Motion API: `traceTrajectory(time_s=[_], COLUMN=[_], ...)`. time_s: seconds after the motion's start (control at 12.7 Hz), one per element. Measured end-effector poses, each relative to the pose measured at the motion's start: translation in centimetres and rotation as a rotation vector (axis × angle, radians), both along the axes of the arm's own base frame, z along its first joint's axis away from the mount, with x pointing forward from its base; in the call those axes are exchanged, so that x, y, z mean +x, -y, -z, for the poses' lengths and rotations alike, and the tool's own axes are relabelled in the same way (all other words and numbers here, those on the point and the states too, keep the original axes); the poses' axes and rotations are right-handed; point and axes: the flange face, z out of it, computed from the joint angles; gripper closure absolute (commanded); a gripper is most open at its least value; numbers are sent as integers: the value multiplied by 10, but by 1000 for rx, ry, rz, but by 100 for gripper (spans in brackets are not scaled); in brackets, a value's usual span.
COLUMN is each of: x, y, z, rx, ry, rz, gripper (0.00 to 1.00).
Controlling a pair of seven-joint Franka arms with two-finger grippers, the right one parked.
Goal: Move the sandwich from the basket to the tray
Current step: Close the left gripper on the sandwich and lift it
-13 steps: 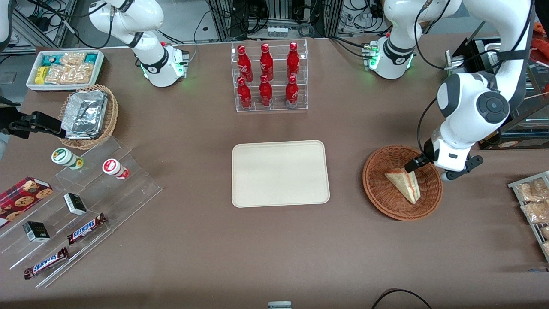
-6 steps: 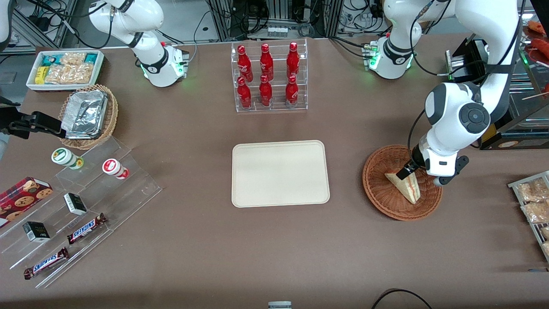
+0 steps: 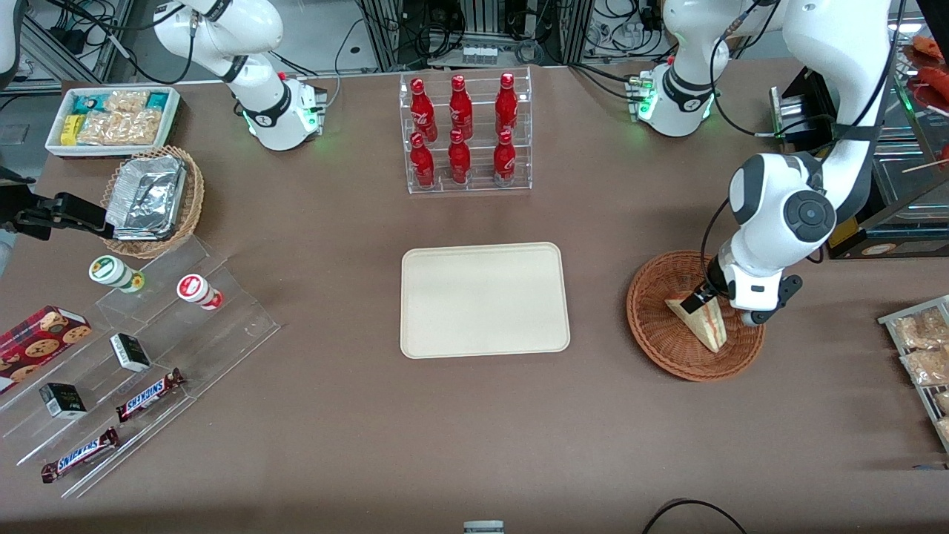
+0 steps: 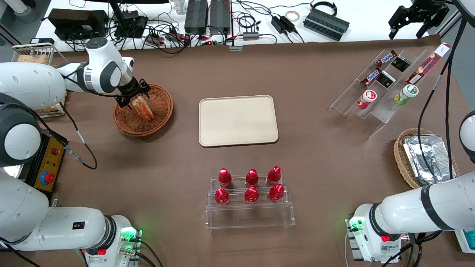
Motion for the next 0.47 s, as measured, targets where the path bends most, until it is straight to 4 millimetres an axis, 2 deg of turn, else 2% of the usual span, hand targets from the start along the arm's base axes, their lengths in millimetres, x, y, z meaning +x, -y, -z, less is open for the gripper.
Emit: traceTrajectory(time_s=[0.47], x=[1], y=[-3], z=[26], rx=[21], ry=[-32], rz=[20], gripper=[0])
